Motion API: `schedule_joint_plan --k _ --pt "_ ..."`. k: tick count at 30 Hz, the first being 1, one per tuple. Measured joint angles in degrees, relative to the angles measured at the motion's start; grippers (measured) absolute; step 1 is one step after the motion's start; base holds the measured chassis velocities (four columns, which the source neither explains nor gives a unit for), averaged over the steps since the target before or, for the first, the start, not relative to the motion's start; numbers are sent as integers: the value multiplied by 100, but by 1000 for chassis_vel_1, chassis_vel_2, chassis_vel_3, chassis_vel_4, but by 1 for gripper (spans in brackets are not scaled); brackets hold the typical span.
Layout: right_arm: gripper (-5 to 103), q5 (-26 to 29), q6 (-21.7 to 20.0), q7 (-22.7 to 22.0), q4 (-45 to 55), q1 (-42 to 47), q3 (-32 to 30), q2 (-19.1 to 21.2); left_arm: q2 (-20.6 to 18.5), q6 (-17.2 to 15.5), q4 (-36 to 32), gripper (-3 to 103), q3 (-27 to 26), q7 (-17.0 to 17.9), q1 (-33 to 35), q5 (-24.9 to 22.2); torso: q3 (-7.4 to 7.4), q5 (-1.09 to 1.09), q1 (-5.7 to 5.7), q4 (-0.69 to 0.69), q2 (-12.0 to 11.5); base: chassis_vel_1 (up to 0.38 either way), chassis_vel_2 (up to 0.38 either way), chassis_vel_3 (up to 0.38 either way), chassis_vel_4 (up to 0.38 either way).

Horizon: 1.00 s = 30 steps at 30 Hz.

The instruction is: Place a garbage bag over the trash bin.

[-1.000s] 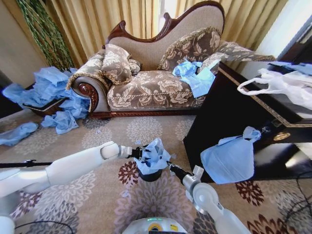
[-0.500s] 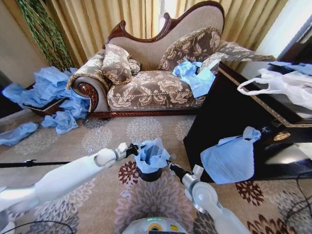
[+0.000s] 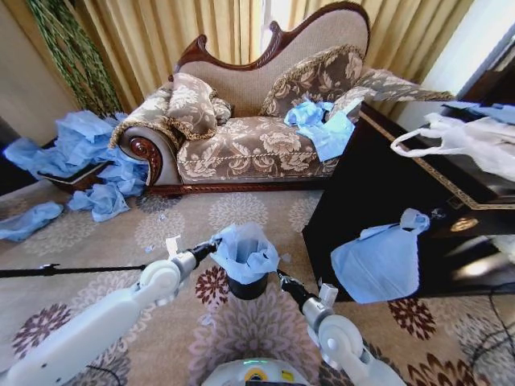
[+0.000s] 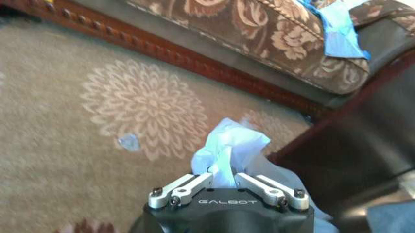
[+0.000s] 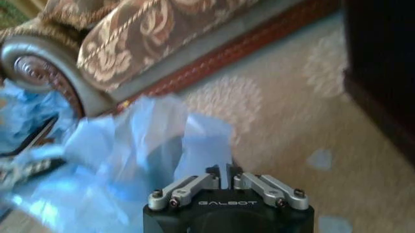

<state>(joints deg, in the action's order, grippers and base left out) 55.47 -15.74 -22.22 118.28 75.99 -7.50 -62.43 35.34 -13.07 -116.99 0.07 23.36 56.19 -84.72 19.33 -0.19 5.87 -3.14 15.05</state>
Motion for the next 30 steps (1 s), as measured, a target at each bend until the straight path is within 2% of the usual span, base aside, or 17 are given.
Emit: schedule_joint_plan --k 1,3,6,8,9,10,12,15,16,17,18,20,21,25,30 --pt "12 -40 -2 -97 45 -34 -47 22 55 -5 -29 0 18 -2 20 8 0 0 0 -2 0 0 0 0 0" --pt "12 -52 -6 -142 68 -44 -66 35 89 -8 -36 0 41 -2 23 14 0 1 0 -2 0 0 0 0 0" --pt "28 -57 -98 -294 141 -91 -230 64 252 -24 -42 0 243 -15 -34 62 0 -2 0 -3 0 0 0 0 0" --pt "28 -55 -135 -304 127 -114 -238 77 269 -25 -42 0 286 -25 -45 85 0 -1 0 -4 0 0 0 0 0" --pt "38 -47 -213 -314 36 -209 -196 118 297 -26 -25 0 348 -56 -68 162 0 0 1 -4 0 0 0 0 0" --pt "44 -46 -233 -316 -19 -263 -142 124 310 -26 -16 0 370 -70 -84 183 0 0 1 -2 0 0 0 0 0" --pt "44 -43 -254 -320 -85 -332 -81 118 322 -26 -5 0 390 -77 -105 190 1 0 1 -2 0 0 0 0 0" --pt "61 -22 -367 -427 -311 -640 127 -41 360 -16 5 0 454 -101 -155 163 1 0 1 -4 0 0 0 0 0" --pt "61 -22 -367 -427 -311 -640 127 -41 360 -16 5 0 454 -101 -155 163 1 0 1 -4 0 0 0 0 0" --pt "66 -18 -404 -451 -376 -768 205 -99 369 -1 -5 0 449 -102 -142 132 1 1 1 -3 0 0 0 0 0" --pt "66 -13 -432 -474 -432 -885 283 -147 379 33 -17 0 432 -96 -120 51 1 0 1 -1 0 0 0 0 0" --pt "77 59 -482 -528 -541 -1143 463 -209 402 122 -33 0 350 -61 -86 -230 1 -1 1 -1 0 0 0 0 0" --pt "77 59 -482 -528 -541 -1143 463 -209 402 122 -33 0 350 -61 -86 -230 1 -1 1 -1 0 0 0 0 0" --pt "97 163 -537 -614 -760 -1557 774 -214 439 236 0 0 265 -56 -69 -549 1 -1 1 -2 0 0 0 0 0" --pt "100 264 -628 -849 -1003 -1888 1067 -263 543 297 21 0 185 -60 -2 -739 1 -1 1 -2 0 0 0 0 0"
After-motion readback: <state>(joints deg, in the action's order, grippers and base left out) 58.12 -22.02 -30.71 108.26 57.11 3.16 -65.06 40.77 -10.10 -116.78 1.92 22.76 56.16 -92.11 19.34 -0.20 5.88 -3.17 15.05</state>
